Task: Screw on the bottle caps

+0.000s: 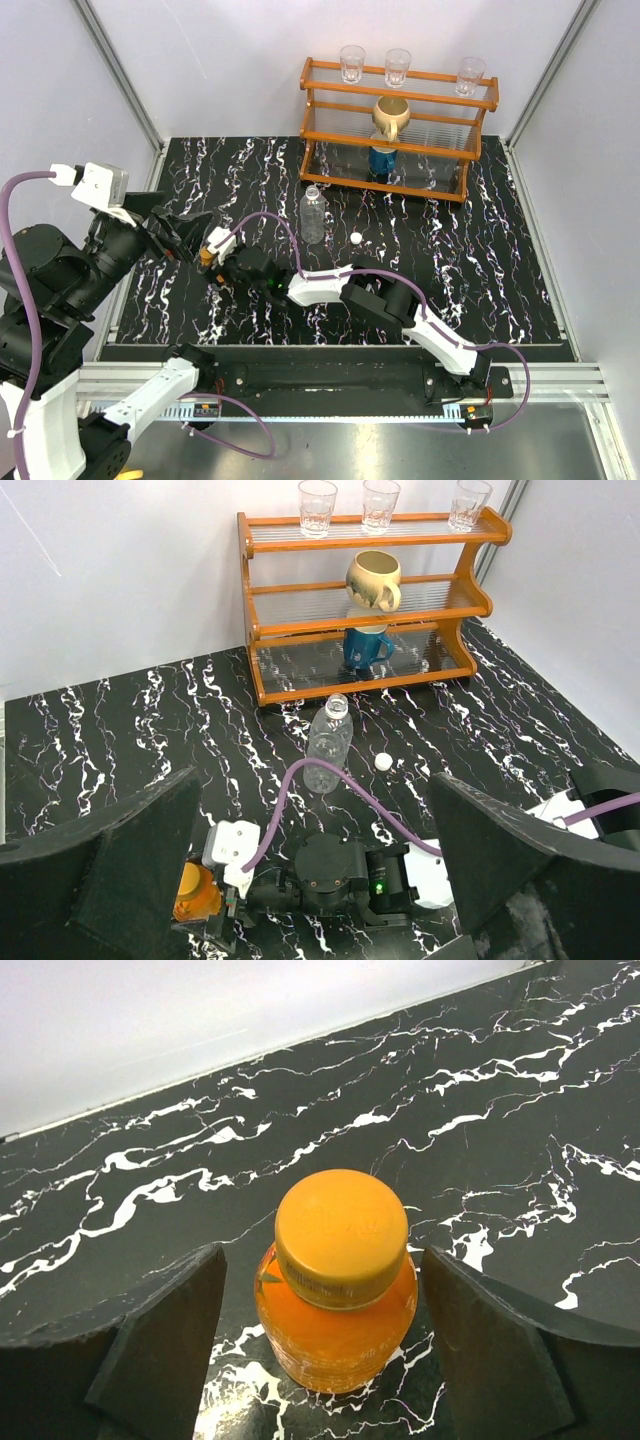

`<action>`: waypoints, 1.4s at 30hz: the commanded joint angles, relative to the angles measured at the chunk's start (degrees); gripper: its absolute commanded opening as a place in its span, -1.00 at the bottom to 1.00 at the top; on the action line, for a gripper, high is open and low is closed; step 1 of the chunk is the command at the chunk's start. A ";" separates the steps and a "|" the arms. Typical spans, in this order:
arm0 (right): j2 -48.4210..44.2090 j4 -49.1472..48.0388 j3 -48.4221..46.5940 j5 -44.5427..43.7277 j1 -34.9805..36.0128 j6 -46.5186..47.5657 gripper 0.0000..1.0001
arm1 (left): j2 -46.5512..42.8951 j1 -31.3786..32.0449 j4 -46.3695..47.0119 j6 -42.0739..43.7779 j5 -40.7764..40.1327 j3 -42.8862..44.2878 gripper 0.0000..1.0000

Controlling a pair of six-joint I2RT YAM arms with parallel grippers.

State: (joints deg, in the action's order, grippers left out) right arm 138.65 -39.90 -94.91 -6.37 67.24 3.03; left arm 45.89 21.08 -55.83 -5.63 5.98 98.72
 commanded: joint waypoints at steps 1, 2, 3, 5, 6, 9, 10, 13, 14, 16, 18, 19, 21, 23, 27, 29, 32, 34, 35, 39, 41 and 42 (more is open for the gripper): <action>-1.19 1.40 -2.20 1.27 0.61 3.12 0.84 | -0.62 -0.16 3.19 -1.40 0.00 -0.54 0.98; -1.36 1.75 -2.64 1.88 0.61 3.47 0.88 | -0.89 -0.25 3.27 -1.40 -0.09 -0.80 0.98; -1.80 2.19 -2.91 1.98 0.61 4.00 0.94 | -0.98 -0.16 3.27 -1.40 0.08 -0.89 0.98; -2.42 4.03 -3.78 2.76 0.70 4.70 1.00 | -1.06 -0.25 3.28 -1.23 0.09 -0.98 0.98; -3.55 4.65 -3.87 3.03 0.61 5.06 0.99 | -1.06 -0.16 3.36 -1.14 0.17 -0.98 0.98; -7.23 6.58 -3.09 3.73 0.70 5.23 0.99 | -0.98 -0.25 3.45 -0.79 0.87 -0.98 0.98; -8.38 7.89 -2.65 3.91 0.70 5.41 0.99 | -0.80 -0.16 3.54 -0.53 1.14 -0.98 0.98; -14.71 9.48 1.47 4.26 0.70 5.76 0.99 | 0.25 -0.16 3.71 0.00 2.02 -0.98 0.98; -16.46 9.92 4.01 4.61 0.70 5.67 1.00 | 0.43 -0.25 3.89 0.35 2.19 -1.16 0.98; -22.26 12.98 6.48 5.23 0.70 5.15 1.00 | 1.39 -0.16 4.24 0.88 3.16 -1.51 0.98; -29.61 15.19 10.26 5.40 0.70 1.83 0.99 | 2.45 -0.16 4.16 3.16 5.61 -1.34 0.98; -32.45 17.46 11.67 5.67 0.70 1.02 0.99 | 3.67 -0.16 4.24 3.78 6.49 -1.42 0.98; -41.90 19.50 16.93 4.10 0.70 -2.65 0.99 | 5.17 -0.25 4.50 4.57 9.21 -1.68 0.98; -49.23 22.84 23.68 -0.62 0.70 -6.18 1.00 | 7.37 -0.16 5.99 4.40 12.29 -3.96 0.98; -70.77 37.40 28.47 -14.35 0.35 -19.43 0.99 | 12.45 0.27 13.98 -0.42 24.66 -11.08 0.61; -81.36 46.12 30.48 -19.26 0.35 -23.14 0.99 | 19.28 2.72 15.67 -1.32 24.96 -10.83 0.49; -95.08 51.22 35.93 -26.63 0.26 -28.06 0.83 | 25.37 12.11 13.74 3.14 17.69 -8.38 0.49; -100.04 57.96 36.99 -30.79 0.35 -31.14 0.71 | 30.64 18.98 12.16 5.18 14.34 -6.97 0.53; -103.81 60.27 37.08 -33.76 0.35 -31.85 0.59 | 32.40 20.56 11.89 7.45 13.19 -6.35 0.54; -108.59 66.61 37.70 -37.75 0.35 -34.40 0.29 | 44.61 24.09 7.86 11.16 11.17 1.18 0.58; -108.85 69.51 36.65 -39.32 0.35 -34.32 0.20 | 52.87 24.09 6.71 12.39 10.90 4.28 0.55; -108.68 70.30 36.03 -39.68 0.35 -33.97 0.17 | 55.42 24.36 6.18 12.83 10.38 5.68 0.53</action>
State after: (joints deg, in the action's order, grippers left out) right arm 28.84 20.58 -58.81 -39.40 67.46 -28.18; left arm 93.93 45.60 -48.56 2.92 19.97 97.14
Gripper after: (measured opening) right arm 0.612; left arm 0.779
